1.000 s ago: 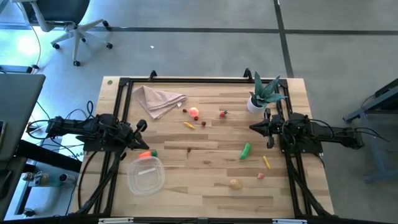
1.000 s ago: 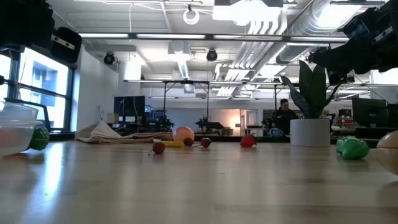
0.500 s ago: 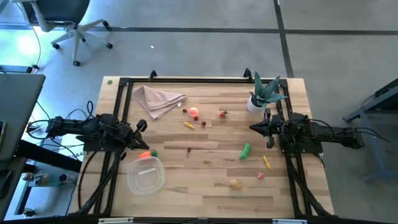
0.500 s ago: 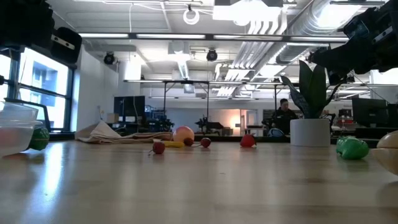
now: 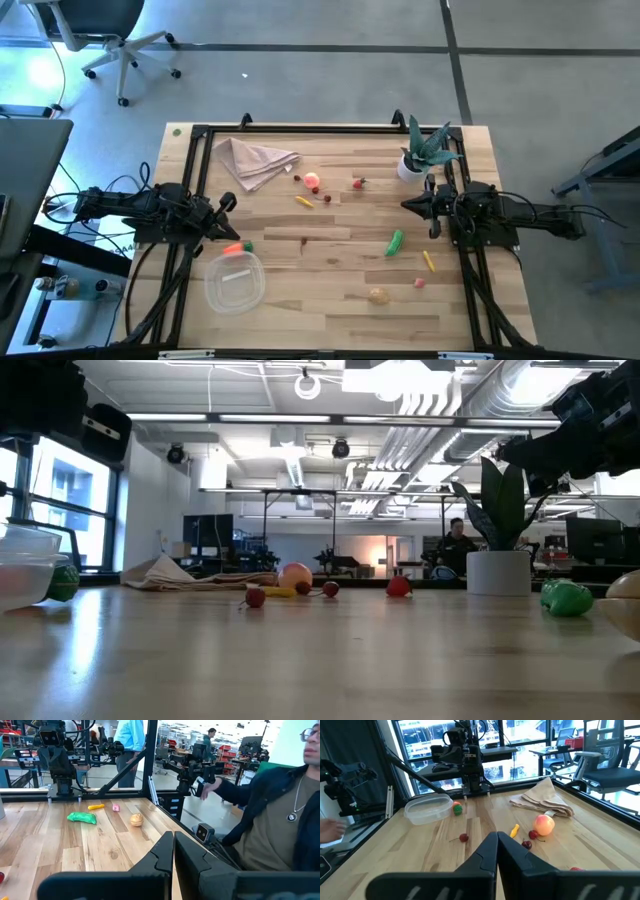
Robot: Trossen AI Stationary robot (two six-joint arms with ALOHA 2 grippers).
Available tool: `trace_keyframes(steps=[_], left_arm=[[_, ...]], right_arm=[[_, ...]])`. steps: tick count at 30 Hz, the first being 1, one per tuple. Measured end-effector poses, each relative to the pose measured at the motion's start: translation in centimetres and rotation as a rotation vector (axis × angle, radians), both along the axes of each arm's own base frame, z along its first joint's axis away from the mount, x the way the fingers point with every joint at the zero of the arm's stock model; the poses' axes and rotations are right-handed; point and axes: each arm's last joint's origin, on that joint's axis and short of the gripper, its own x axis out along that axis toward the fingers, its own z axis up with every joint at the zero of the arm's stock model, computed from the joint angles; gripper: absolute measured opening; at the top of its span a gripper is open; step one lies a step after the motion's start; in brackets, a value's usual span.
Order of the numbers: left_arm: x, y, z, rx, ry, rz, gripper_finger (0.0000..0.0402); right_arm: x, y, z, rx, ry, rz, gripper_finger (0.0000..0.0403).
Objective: Pick and placing Produce into tupperware
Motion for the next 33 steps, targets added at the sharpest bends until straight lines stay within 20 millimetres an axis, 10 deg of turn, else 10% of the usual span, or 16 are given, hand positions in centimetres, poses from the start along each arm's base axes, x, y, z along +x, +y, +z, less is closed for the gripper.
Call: trace_keyframes(steps=[33], left_arm=[[0.01, 0.02, 0.11, -0.070, 0.015, 0.009, 0.0005]], right_arm=[[-0.01, -0.08, 0.00, 0.265, -0.014, -0.040, 0.0000]])
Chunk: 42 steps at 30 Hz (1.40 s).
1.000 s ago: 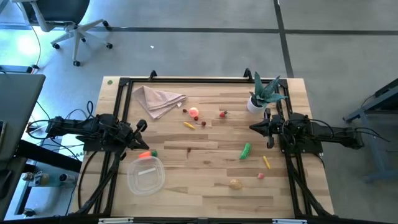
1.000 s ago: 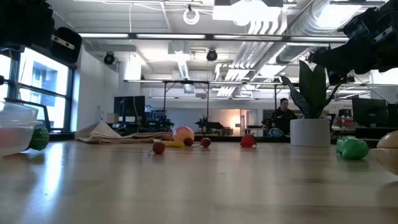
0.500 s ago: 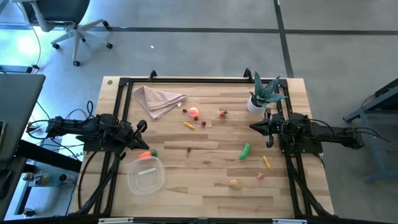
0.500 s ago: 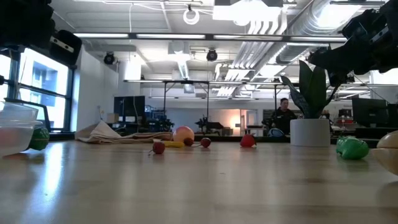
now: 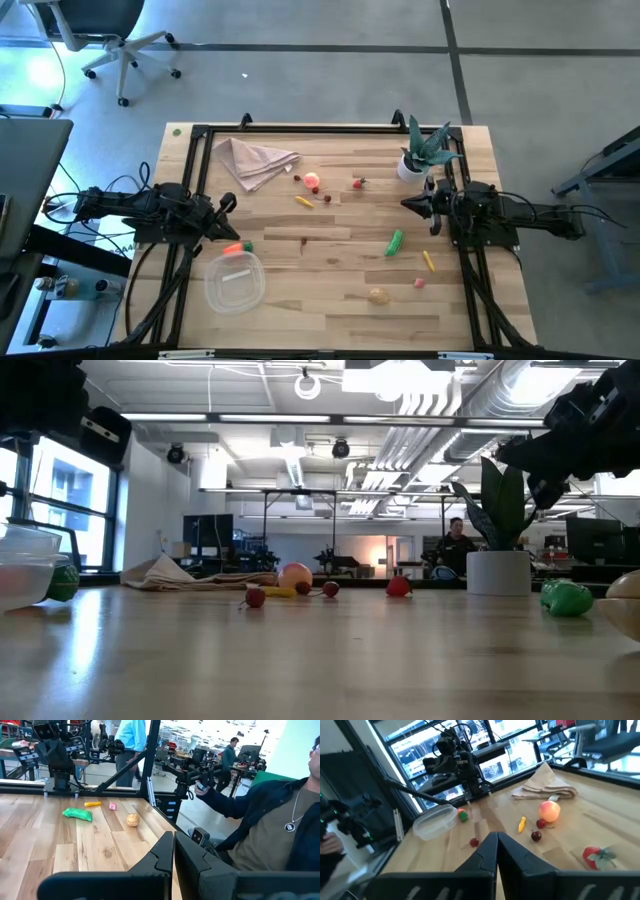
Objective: Pick and placing Produce into tupperware
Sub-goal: Move the transparent bin to the center of the table
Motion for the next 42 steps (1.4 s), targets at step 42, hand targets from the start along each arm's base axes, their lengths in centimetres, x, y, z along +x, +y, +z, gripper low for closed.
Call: trace_keyframes(steps=[42], left_arm=[[3.0, 0.6, 14.7, 0.014, 0.070, 0.209, 0.0005]], right_arm=[[0.0, -0.3, 0.5, 0.005, -0.048, -0.104, 0.0000]])
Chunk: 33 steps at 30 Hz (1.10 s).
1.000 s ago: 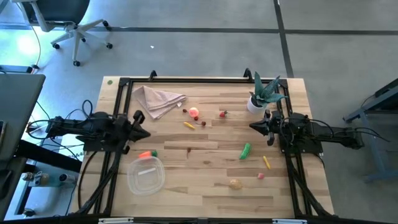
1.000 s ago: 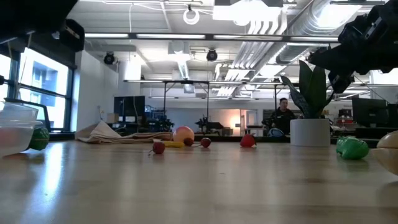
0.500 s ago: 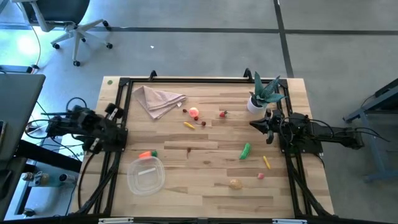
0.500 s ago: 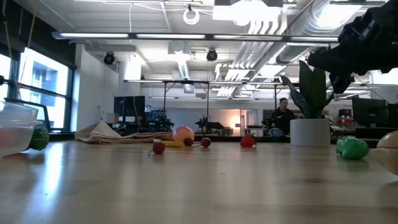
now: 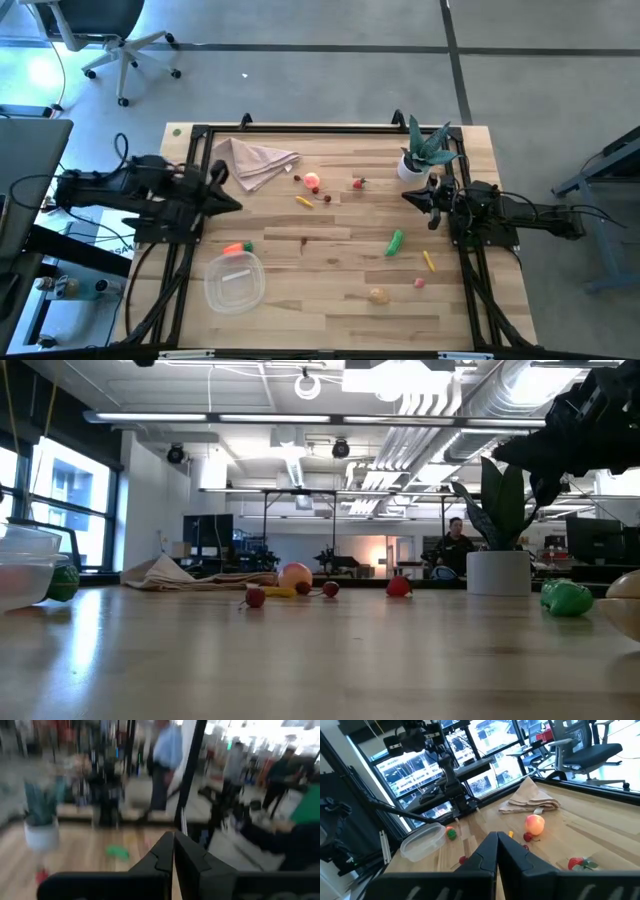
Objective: Pick and placing Produce into tupperware
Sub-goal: Move the transparent bin to the center of the table
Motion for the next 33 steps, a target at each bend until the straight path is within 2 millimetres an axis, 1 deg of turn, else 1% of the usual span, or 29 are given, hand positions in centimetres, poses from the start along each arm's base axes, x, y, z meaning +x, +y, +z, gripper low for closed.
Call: trace_keyframes(steps=[2, 4, 7, 10, 14, 18, 22, 26, 31, 33], left_arm=[[1.0, -0.2, 0.4, -0.022, 0.102, -0.008, 0.0005], [2.2, -0.6, 0.5, -0.047, 0.217, 0.020, 0.0005], [3.6, -1.6, 0.3, -0.070, 0.400, 0.072, 0.0005], [4.8, -3.3, -0.3, -0.068, 0.568, 0.117, 0.0005], [5.9, -6.1, -1.7, -0.032, 0.773, 0.110, 0.0005], [6.2, -8.8, -4.2, -0.029, 1.011, 0.107, 0.0005], [6.6, -10.5, -6.9, -0.032, 1.236, 0.206, 0.0005], [8.1, -11.6, -9.6, 0.009, 1.349, 0.249, 0.0005], [9.9, -13.0, -13.0, 0.015, 1.479, 0.201, 0.0005], [10.5, -13.4, -14.1, 0.031, 1.503, 0.183, 0.0005]], right_arm=[[0.0, 0.0, 0.0, 0.001, 0.000, 0.000, 0.0000], [0.0, 0.0, 0.0, 0.001, 0.001, 0.004, 0.0000], [0.0, 0.0, 0.0, 0.001, 0.000, 0.017, 0.0000], [0.0, 0.1, 0.0, 0.001, 0.001, 0.018, 0.0000], [0.0, 0.1, 0.0, 0.001, 0.001, 0.018, 0.0000], [0.0, 0.1, 0.0, 0.001, 0.000, 0.018, 0.0000], [0.0, 0.1, 0.0, 0.000, 0.001, 0.018, 0.0000], [0.0, 0.0, 0.0, -0.001, 0.001, 0.018, 0.0000], [0.0, 0.0, 0.0, -0.001, 0.002, 0.017, 0.0000], [0.0, 0.0, 0.0, -0.002, 0.002, 0.018, 0.0000]])
